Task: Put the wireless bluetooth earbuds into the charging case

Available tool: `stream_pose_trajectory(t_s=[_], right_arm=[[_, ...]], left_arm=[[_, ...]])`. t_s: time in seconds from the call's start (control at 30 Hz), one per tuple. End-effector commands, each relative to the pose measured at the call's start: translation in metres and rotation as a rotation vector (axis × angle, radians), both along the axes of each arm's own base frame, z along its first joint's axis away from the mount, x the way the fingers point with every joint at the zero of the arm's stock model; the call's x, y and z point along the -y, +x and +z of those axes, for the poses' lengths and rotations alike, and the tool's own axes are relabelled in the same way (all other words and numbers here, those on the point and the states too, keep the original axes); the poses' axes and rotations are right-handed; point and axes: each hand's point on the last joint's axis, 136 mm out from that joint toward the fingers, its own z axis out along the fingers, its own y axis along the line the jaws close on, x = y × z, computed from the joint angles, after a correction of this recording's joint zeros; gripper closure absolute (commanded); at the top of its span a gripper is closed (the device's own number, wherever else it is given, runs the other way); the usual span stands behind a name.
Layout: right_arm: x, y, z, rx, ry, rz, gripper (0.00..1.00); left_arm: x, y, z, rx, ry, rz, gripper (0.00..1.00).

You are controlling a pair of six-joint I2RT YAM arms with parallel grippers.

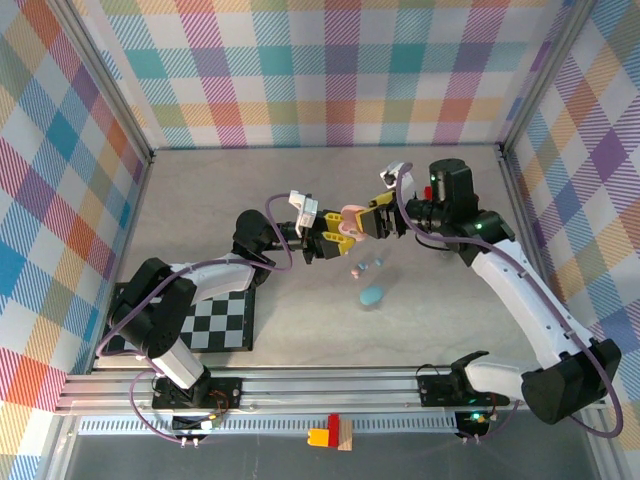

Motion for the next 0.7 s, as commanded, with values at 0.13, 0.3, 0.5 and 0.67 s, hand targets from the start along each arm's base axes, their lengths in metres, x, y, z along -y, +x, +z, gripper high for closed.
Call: stream_pose_trajectory(t_s=[0.13,0.3,0.5,0.67], right_arm=[[-0.014,-0.008,0.012,-0.008,0.067,0.139,0.69],[-0.014,-0.012,0.014,0.089,0.051,0.18,0.9],[-0.01,-0.015,0.018,0.2,0.044,0.177,1.0],[-0.009,-0.015,0.023,0.251,0.049,0.166,1.0]], left_arm=[[-0.008,-0.022,0.02,0.077,-0.029,-0.068,0.71],[-0.008,-0.022,0.021,0.078,-0.03,-0.068,0.7],[-0.007,-0.021,0.021,0.07,-0.031,-0.063,0.69],[-0.005,-0.016,0.02,0.043,-0.029,-0.06,0.52]])
